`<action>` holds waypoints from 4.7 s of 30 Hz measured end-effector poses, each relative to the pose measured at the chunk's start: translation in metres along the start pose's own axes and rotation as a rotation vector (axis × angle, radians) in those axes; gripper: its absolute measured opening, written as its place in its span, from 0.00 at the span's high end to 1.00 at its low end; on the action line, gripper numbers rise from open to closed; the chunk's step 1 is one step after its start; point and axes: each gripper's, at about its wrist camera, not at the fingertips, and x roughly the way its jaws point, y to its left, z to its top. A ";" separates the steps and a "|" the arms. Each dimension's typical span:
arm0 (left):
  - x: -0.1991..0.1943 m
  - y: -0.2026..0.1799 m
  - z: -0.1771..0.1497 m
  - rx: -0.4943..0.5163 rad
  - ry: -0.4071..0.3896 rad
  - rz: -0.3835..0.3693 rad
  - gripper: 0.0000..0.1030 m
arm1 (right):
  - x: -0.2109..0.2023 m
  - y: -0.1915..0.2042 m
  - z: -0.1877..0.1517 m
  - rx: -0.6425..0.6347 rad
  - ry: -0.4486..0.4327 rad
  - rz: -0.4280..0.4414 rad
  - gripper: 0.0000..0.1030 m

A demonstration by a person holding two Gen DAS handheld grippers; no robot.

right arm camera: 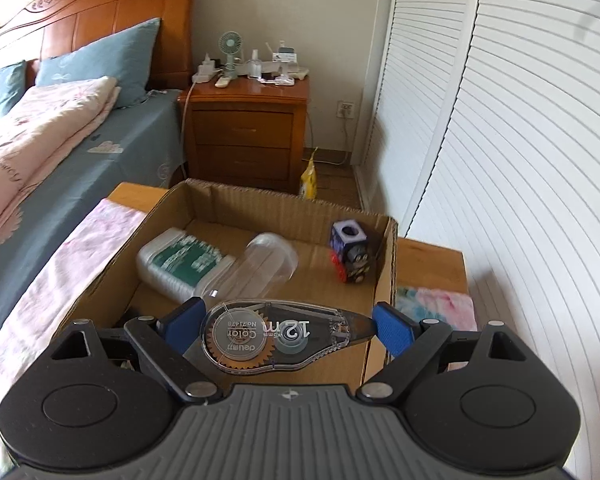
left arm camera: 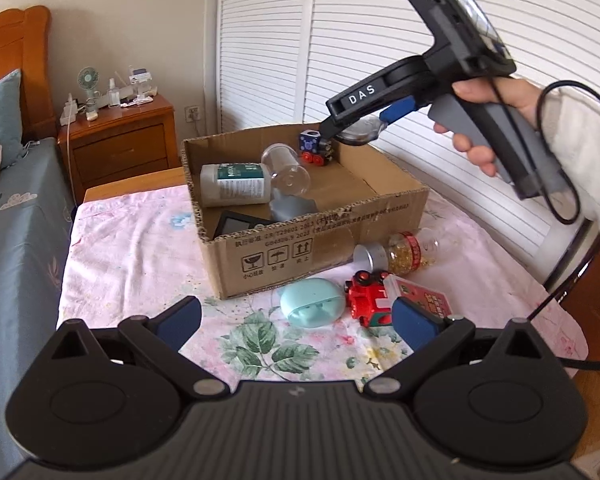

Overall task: Organize rigid objects
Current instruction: 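Lower tape roller into the box and open right tool, then move right tool to red card pack while left tool approaches teal round case, then grasp teal round case with left tool while right tool grasps red card pack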

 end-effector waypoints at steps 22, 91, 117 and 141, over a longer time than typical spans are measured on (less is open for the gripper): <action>-0.013 -0.001 -0.016 -0.016 0.020 0.037 0.02 | -0.057 0.025 -0.092 0.134 0.061 0.008 0.00; 0.108 -0.001 0.014 -0.078 0.149 0.110 0.02 | -0.057 0.008 -0.228 0.163 0.084 -0.125 0.00; 0.111 0.002 -0.001 -0.097 0.224 0.109 0.01 | -0.056 0.009 -0.229 0.158 0.081 -0.123 0.00; 0.113 0.001 -0.008 -0.079 0.163 0.151 0.28 | -0.059 0.007 -0.233 0.134 0.055 -0.101 0.00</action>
